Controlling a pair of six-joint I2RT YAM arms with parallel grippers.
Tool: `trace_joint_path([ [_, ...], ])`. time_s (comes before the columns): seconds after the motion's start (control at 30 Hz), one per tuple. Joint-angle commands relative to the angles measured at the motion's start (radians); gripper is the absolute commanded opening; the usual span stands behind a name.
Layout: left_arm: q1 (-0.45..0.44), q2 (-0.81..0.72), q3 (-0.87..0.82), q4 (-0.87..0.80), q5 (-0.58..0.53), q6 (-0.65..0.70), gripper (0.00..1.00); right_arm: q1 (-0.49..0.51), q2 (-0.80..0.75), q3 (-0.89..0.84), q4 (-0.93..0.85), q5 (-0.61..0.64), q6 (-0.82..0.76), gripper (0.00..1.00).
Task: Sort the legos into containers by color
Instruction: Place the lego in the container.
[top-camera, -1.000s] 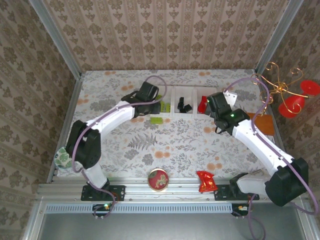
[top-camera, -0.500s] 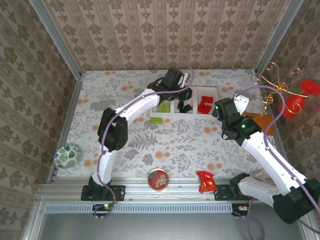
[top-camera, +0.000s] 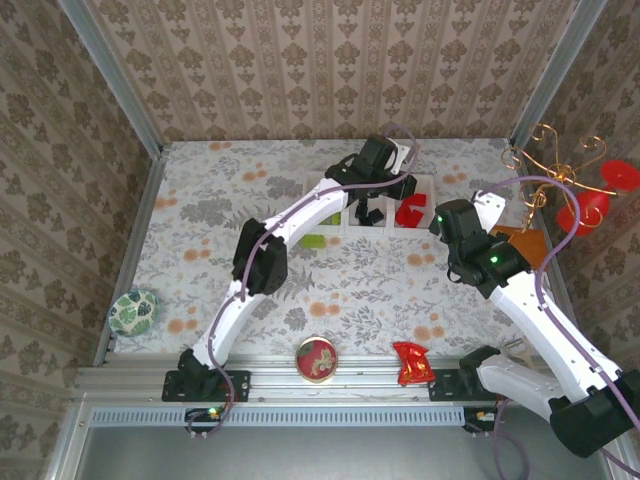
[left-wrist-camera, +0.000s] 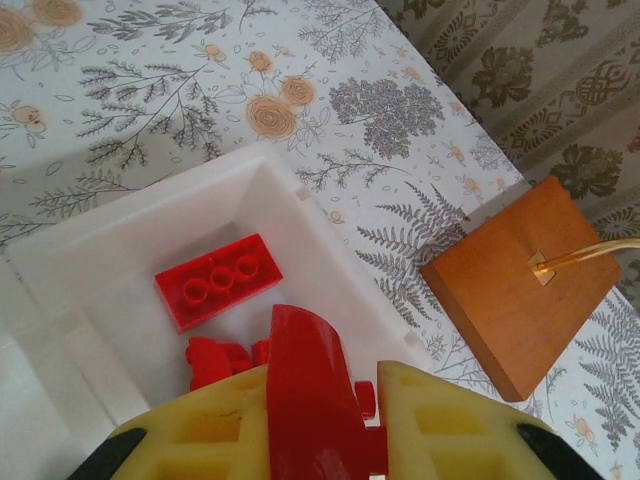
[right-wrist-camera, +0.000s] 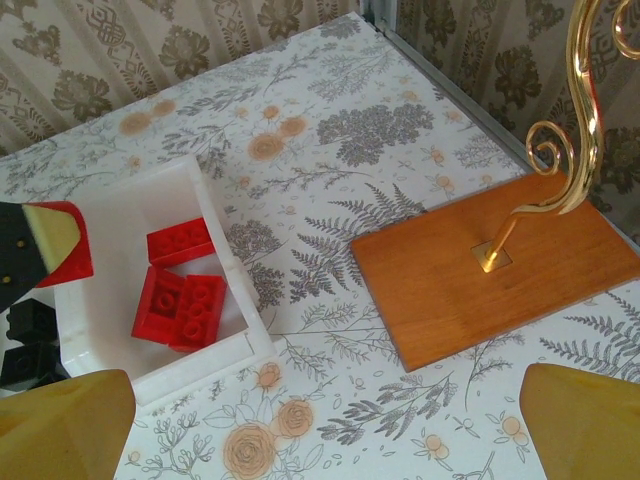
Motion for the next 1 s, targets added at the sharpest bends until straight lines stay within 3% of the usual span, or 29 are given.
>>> trace_joint_path([
  [0.0, -0.011, 0.041, 0.074, -0.019, 0.049, 0.007, 0.23, 0.0, -0.017, -0.01, -0.022, 0.057, 0.026, 1.0],
  [0.67, -0.018, 0.118, 0.115, -0.021, 0.066, -0.026, 0.31, -0.001, -0.029, -0.03, -0.015, 0.05, 0.033, 1.0],
  [0.97, -0.017, 0.119, 0.123, -0.019, 0.062, -0.031, 0.5, 0.0, -0.037, -0.032, -0.018, 0.049, 0.033, 1.0],
])
